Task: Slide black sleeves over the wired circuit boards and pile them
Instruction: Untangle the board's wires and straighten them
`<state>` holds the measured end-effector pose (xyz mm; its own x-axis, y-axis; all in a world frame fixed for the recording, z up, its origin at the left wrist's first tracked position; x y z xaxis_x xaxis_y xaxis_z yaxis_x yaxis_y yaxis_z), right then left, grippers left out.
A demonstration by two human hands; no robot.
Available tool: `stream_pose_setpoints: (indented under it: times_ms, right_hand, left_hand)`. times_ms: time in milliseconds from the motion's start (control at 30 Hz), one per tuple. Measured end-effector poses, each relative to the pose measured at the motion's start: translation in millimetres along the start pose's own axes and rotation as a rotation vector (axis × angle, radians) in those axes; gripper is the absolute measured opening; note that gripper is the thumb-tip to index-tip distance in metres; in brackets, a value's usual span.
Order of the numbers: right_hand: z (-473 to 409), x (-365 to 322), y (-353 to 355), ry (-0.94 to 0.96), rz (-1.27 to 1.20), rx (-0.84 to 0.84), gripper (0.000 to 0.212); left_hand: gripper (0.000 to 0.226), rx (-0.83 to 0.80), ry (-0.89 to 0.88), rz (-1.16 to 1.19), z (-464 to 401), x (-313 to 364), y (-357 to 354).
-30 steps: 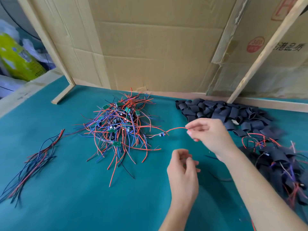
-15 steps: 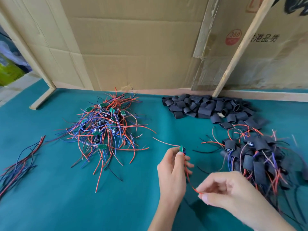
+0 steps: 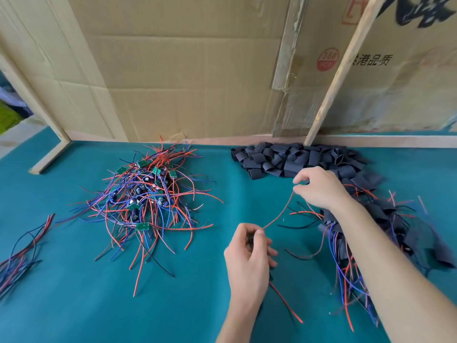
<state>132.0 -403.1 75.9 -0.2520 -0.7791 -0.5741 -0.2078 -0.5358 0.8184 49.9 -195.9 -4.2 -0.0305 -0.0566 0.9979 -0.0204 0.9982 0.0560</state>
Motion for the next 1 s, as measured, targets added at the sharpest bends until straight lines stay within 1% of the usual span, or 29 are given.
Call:
stream_pose_setpoints:
  times_ms: [67,100,167,233,300,333,433,500,533,567,667,733,767,800,867,933,1000]
  right_hand:
    - [-28,15,-6,-0.12,0.144,-0.017,0.039]
    - [-36,22,-9,-0.171,0.203,-0.044,0.043]
    - [-44,31,-15,-0.217,0.259,-0.063,0.042]
    - [-44,34,-19,-0.201,0.224,0.023,0.033]
    - [-38,27,-18,-0.162,0.149,0.169,0.019]
    - [-34,22,-15,-0.149,0.089,0.235,0.018]
    - [-11,1,-9,-0.093,-0.171,0.382,0.02]
    - [16,-12,-14,0.002,-0.343,0.441,0.024]
    - [31,-18,-20,0.043,-0.408,0.422,0.025]
    - [46,-22,-28,0.07,-0.488,0.364,0.024]
    - [84,-28,-51,0.065,-0.814,0.056,0.024]
    - [99,-26,-57,0.054,-0.908,-0.131,0.023]
    - [102,-25,-58,0.052,-0.922,-0.194,0.02]
    - [105,-23,-57,0.052,-0.934,-0.24,0.017]
    - [107,-19,-54,0.035,-1.0,-0.273,0.016]
    - [108,-14,-51,0.004,-1.077,-0.281,0.02]
    - [108,-14,-51,-0.029,-1.151,-0.313,0.025]
  left_hand:
    - [0.022,0.013,0.007,-0.002,0,1,-1]
    - [0.023,0.017,0.006,-0.002,0,2,-1]
    - [0.027,0.013,-0.004,-0.005,0,3,0]
    - [0.027,0.009,-0.015,-0.016,0,3,0]
    - [0.025,0.01,-0.021,-0.022,-1,2,0]
    - [0.024,0.011,-0.021,-0.019,-1,2,0]
    - [0.025,0.03,-0.018,-0.023,-2,1,1]
    - [0.025,0.039,-0.019,-0.04,-2,1,1]
    - [0.025,0.041,-0.021,-0.046,-2,2,1]
    - [0.025,0.04,-0.025,-0.049,-1,3,1]
    - [0.025,0.039,-0.039,-0.058,0,5,2]
    - [0.023,0.057,-0.051,-0.093,1,5,3]
    - [0.023,0.074,-0.061,-0.115,1,4,3]
    - [0.022,0.085,-0.07,-0.134,2,4,3]
    - [0.022,0.076,-0.088,-0.149,2,4,2]
    - [0.023,0.071,-0.108,-0.168,2,5,1]
    - [0.023,0.099,-0.121,-0.187,1,5,1]
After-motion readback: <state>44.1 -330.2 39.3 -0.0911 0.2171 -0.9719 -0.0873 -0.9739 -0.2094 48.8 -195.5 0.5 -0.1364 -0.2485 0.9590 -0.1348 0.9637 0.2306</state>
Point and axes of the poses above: each hand's wrist, its own z-axis away from the middle knuckle, its own y-axis out of the back of the hand, x = y × z, the point moved 1 cm from there along -z, towards the middle knuckle, and after that the axes turned 12 degrees about -z, right-handed, at the moved point
